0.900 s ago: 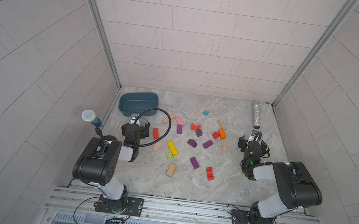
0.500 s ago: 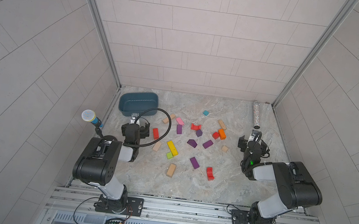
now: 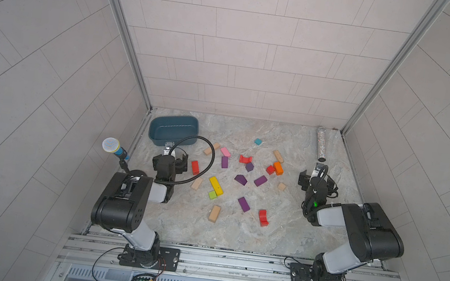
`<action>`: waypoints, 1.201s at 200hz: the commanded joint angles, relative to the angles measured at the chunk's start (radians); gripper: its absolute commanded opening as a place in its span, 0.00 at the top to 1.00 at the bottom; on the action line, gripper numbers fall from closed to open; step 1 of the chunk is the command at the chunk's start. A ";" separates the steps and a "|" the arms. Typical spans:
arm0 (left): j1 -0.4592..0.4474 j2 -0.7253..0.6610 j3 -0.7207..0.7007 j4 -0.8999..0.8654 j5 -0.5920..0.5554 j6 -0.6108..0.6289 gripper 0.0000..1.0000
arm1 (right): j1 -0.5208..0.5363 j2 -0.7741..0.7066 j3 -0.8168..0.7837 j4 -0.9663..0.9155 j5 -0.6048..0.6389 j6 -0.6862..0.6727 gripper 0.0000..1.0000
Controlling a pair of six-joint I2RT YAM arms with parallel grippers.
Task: Pick purple bricks into the storage bin
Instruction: Pick up the storage box at the center of the board.
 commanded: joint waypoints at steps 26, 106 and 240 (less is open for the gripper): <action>0.004 -0.004 0.010 0.009 0.010 0.009 0.00 | 0.009 0.003 -0.002 0.019 0.038 -0.001 0.00; 0.004 -0.361 0.017 -0.147 0.097 -0.029 0.00 | 0.096 -0.247 0.140 -0.371 0.069 -0.075 0.00; -0.019 0.266 1.178 -1.346 0.251 -0.117 0.33 | 0.107 -0.139 0.750 -1.071 -0.444 0.002 0.00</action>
